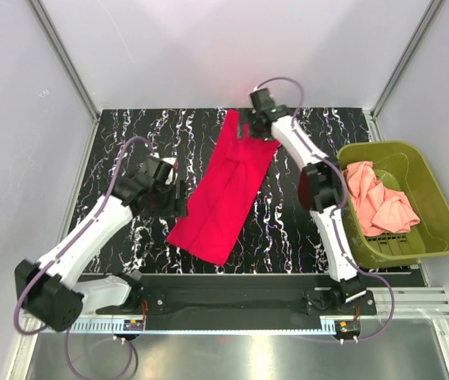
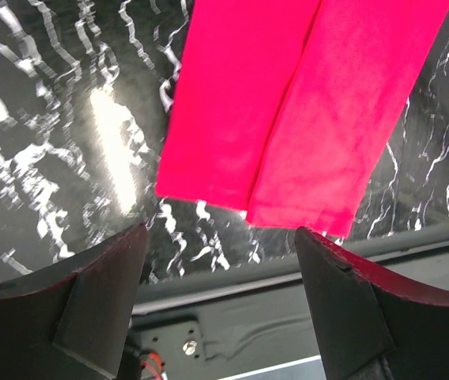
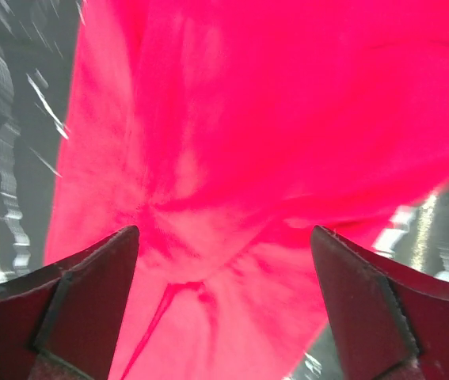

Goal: Fold and stack the t-shirts
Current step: Fold the tshirt

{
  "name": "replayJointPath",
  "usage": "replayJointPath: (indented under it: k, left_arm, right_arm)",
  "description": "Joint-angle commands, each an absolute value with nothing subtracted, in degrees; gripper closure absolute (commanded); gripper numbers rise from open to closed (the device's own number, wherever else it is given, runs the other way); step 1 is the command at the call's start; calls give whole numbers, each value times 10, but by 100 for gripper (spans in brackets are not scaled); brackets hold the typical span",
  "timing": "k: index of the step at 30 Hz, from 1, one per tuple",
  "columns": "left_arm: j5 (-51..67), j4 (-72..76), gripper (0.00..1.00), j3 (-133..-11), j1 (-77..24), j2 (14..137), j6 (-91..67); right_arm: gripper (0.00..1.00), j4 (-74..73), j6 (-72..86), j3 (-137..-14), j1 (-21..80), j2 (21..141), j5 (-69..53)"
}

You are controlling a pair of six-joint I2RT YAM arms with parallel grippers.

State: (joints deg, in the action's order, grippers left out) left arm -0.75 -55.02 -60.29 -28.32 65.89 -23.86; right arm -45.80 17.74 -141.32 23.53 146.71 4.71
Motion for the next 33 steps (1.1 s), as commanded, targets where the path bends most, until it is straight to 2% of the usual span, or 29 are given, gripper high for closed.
replayJointPath:
  k: [1, 6, 7, 9, 10, 13, 16, 17, 19, 24, 29, 33]
  left_arm:
    - [38, -483, 21, -634, -277, 713, -243]
    - [59, -486, 24, -654, -278, 747, -252]
    - [52, -487, 24, -651, -276, 745, -254]
    - [49, -495, 24, -652, -272, 750, -255]
    - [49, -498, 24, -655, -271, 751, -255]
    - [45, -504, 24, -657, -270, 755, -257]
    - [44, -505, 24, -661, -265, 758, -258]
    - [42, -505, 24, -661, -264, 759, -256]
    - [41, -502, 24, -661, -259, 765, -251]
    - [73, -465, 26, -696, -235, 799, -236]
    - [108, -453, 30, -797, -210, 878, -228]
    - [122, -462, 35, -838, -205, 927, -235]
  right_arm:
    - [7, -395, 227, -1393, 171, 1377, 11]
    - [23, -402, 264, -1439, 128, 1419, -33]
    - [35, -398, 265, -1440, 127, 1424, -35]
    - [45, -392, 267, -1435, 127, 1427, -37]
    - [58, -390, 270, -1432, 127, 1426, -38]
    - [71, -382, 270, -1412, 127, 1426, -26]
    - [72, -374, 265, -1404, 125, 1431, -32]
    - [65, -371, 264, -1404, 123, 1434, -42]
    - [58, -356, 260, -1412, 122, 1450, -90]
    - [53, -357, 279, -1455, 124, 1484, -117]
    - [56, -361, 291, -1453, 122, 1486, -98]
    - [64, -332, 308, -1367, 120, 1449, -85]
